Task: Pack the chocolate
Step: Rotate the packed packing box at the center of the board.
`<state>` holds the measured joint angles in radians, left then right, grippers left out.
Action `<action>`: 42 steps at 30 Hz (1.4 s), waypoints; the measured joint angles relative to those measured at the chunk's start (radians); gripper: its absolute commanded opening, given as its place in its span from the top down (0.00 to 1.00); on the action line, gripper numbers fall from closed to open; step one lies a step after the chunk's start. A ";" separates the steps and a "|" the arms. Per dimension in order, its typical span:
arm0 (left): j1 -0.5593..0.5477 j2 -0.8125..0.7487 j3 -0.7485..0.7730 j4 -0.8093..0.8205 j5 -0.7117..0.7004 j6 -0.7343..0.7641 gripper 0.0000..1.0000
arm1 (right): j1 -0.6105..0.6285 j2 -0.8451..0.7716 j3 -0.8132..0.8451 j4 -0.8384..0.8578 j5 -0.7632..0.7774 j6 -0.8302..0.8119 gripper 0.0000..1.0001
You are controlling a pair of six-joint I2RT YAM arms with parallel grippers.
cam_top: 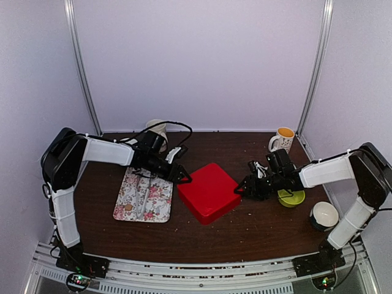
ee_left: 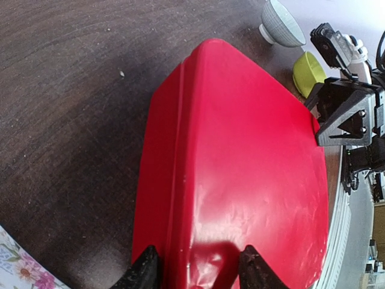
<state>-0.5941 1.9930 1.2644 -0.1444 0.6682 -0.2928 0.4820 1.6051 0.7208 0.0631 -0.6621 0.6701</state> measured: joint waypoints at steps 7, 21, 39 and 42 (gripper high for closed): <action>-0.003 0.009 0.008 0.002 -0.009 -0.011 0.55 | -0.004 0.037 -0.009 0.079 -0.029 0.040 0.51; -0.035 -0.090 -0.181 0.174 -0.077 -0.297 0.55 | 0.002 0.166 0.217 -0.015 0.053 -0.081 0.45; -0.113 -0.200 -0.276 0.109 -0.168 -0.465 0.37 | 0.001 -0.053 0.212 -0.197 0.256 -0.196 0.07; -0.107 -0.200 -0.251 0.089 -0.186 -0.458 0.35 | 0.001 -0.116 0.164 -0.207 0.266 -0.196 0.08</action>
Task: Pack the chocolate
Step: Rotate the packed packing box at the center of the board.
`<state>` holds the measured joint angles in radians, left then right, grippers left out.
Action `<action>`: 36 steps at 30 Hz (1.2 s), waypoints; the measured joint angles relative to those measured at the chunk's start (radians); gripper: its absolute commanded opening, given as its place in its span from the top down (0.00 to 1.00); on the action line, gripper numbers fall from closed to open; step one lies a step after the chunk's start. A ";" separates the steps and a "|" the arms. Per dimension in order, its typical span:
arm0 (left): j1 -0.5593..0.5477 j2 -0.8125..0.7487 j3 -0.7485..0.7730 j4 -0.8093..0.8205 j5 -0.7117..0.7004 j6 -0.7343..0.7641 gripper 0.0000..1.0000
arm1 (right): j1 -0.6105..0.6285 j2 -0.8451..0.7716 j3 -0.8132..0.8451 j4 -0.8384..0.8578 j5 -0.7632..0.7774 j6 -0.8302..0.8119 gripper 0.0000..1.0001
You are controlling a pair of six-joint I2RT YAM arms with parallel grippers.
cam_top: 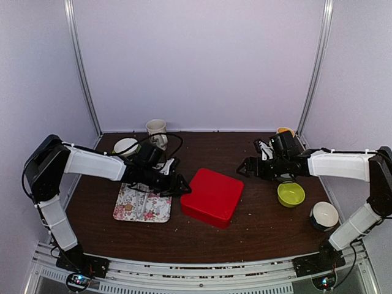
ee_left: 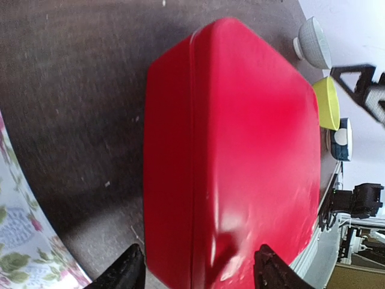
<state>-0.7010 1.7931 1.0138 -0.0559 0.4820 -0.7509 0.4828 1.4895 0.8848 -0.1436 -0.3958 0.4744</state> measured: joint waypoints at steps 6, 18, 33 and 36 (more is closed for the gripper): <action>0.035 0.001 0.055 -0.007 -0.007 0.013 0.30 | 0.011 -0.061 -0.117 0.002 -0.023 0.035 0.09; 0.044 0.011 -0.045 0.064 0.039 -0.022 0.06 | 0.074 0.005 -0.218 0.257 -0.147 0.245 0.04; -0.051 -0.021 -0.149 0.176 0.107 -0.135 0.06 | 0.084 0.214 -0.092 0.359 -0.190 0.301 0.02; -0.063 -0.020 -0.142 0.176 0.112 -0.146 0.06 | 0.084 0.249 -0.038 0.360 -0.196 0.295 0.03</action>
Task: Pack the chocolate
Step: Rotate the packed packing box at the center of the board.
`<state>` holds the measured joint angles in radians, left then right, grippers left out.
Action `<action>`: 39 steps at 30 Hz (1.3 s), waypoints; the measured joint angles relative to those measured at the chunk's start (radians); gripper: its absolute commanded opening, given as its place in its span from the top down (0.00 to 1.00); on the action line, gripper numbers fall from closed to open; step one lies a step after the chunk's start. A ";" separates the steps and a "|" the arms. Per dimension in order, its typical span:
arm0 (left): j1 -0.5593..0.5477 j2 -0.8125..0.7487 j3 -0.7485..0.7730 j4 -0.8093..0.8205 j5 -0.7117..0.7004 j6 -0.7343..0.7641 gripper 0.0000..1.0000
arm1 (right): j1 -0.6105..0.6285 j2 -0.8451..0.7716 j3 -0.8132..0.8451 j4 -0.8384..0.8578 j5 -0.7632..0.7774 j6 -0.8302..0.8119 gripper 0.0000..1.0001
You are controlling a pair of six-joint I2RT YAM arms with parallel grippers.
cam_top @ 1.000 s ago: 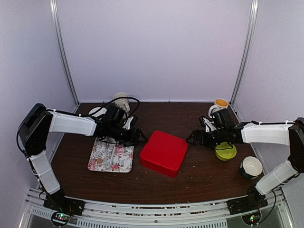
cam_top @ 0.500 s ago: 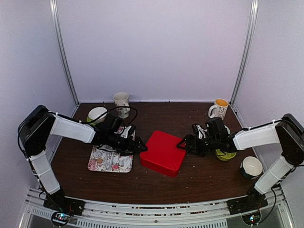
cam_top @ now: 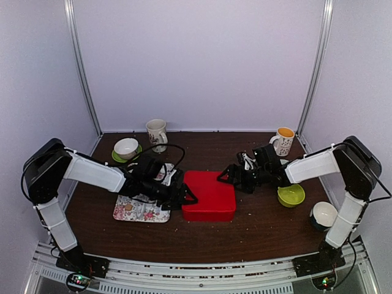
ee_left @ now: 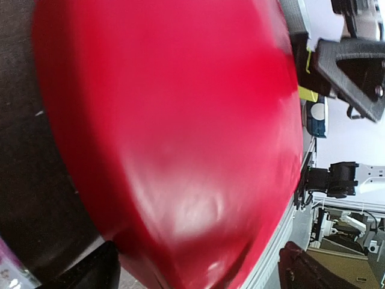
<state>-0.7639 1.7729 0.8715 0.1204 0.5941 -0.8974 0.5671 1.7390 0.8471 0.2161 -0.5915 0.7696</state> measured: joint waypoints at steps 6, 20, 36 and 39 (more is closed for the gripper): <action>-0.040 0.024 0.058 -0.010 0.032 -0.015 0.06 | -0.006 0.096 0.142 -0.032 -0.003 -0.050 0.03; 0.040 -0.048 0.046 -0.059 -0.024 0.037 0.06 | -0.034 0.046 0.180 -0.195 0.034 -0.192 0.01; 0.184 0.082 0.108 -0.030 -0.004 0.120 0.47 | -0.037 -0.032 0.122 -0.228 0.061 -0.229 0.03; 0.195 0.096 0.108 0.000 0.018 0.110 0.54 | -0.037 -0.032 0.122 -0.227 0.061 -0.229 0.04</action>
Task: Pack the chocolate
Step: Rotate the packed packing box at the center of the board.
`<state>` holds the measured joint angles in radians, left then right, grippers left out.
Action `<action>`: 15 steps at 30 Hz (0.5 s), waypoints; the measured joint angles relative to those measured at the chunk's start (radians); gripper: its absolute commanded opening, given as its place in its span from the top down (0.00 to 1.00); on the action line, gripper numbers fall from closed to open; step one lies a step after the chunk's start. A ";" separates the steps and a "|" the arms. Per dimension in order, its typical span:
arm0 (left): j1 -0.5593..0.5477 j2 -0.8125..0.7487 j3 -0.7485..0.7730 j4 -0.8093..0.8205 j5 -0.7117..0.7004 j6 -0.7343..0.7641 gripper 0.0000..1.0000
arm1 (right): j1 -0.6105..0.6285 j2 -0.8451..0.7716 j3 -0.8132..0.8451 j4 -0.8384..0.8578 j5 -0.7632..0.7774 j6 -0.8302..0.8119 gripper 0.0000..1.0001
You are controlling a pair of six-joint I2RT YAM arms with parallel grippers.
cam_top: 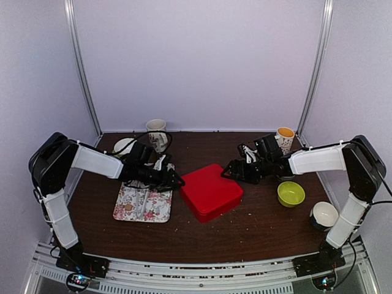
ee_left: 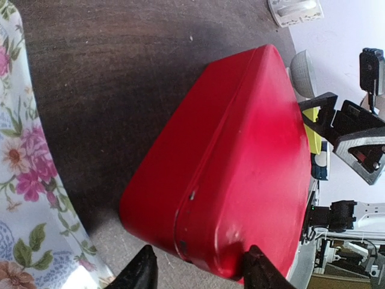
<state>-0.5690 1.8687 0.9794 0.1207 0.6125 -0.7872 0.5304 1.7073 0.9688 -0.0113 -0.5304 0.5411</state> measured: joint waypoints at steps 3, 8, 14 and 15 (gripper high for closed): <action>0.008 0.008 0.001 0.017 0.019 -0.008 0.62 | 0.000 0.000 0.000 0.000 -0.001 0.000 0.05; 0.025 0.027 0.011 0.031 0.036 -0.021 0.73 | 0.000 0.000 0.000 0.001 -0.011 0.000 0.09; 0.032 0.045 0.046 0.027 0.027 -0.020 0.78 | 0.000 0.003 -0.006 0.004 -0.029 -0.010 0.15; 0.032 0.049 0.050 0.029 0.029 -0.020 0.78 | 0.000 0.011 -0.006 0.008 -0.034 -0.011 0.15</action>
<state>-0.5369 1.9179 1.0294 0.1493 0.6415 -0.8074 0.5304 1.7184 0.9627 -0.0029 -0.5648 0.5297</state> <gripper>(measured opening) 0.228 0.861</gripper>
